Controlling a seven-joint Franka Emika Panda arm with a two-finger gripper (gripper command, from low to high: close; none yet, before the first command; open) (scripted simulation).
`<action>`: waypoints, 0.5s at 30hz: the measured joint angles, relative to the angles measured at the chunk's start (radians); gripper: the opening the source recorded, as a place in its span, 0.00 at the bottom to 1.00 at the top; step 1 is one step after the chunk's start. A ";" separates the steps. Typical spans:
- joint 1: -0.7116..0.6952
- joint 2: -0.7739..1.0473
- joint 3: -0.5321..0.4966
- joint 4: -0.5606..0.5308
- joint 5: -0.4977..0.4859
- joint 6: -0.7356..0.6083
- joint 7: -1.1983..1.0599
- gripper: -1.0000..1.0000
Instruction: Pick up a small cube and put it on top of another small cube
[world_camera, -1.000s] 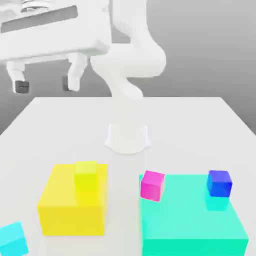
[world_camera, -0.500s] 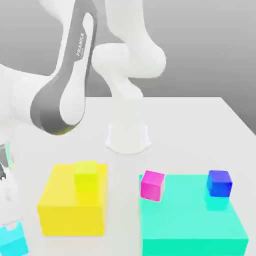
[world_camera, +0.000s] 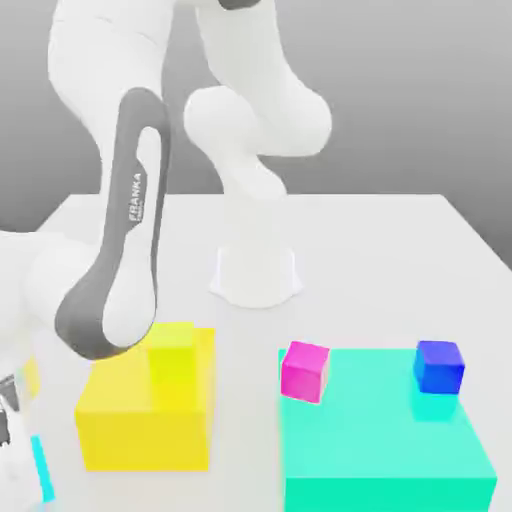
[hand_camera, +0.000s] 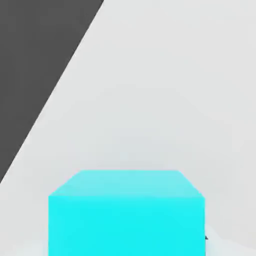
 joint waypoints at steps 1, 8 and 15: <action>0.019 -0.036 0.018 -0.014 -0.012 -0.020 -0.018 0.00; 0.161 -0.236 0.197 -0.128 -0.057 -0.101 -0.220 0.00; 0.465 -0.455 0.365 -0.253 -0.082 -0.189 -0.471 0.00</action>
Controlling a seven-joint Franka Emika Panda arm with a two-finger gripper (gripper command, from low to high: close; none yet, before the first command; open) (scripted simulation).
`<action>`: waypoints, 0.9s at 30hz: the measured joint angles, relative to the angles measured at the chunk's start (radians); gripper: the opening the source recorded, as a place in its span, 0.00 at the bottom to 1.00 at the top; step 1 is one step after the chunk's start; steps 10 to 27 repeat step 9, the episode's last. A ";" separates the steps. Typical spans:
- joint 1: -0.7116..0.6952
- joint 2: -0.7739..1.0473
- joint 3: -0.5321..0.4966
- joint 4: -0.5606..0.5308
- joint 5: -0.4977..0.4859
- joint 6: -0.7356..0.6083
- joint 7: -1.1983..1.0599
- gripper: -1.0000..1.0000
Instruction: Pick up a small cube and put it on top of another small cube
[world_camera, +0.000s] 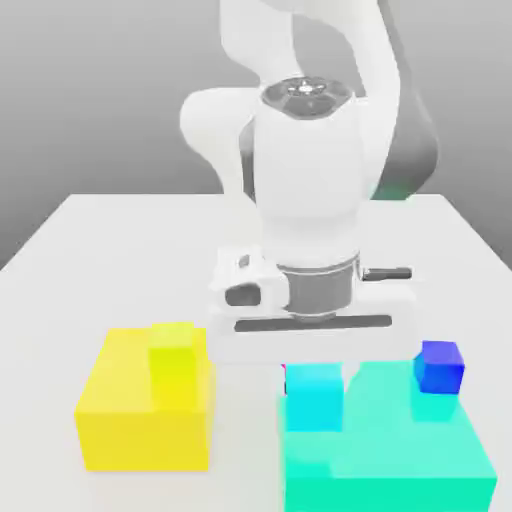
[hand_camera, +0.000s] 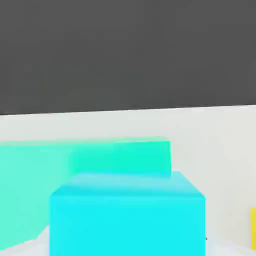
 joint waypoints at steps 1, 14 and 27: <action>0.039 -0.033 0.019 -0.017 -0.006 -0.015 -0.040 0.00; 0.133 -0.014 0.086 -0.099 -0.069 0.088 -0.154 1.00; 0.133 -0.014 0.086 -0.099 -0.069 0.088 -0.154 1.00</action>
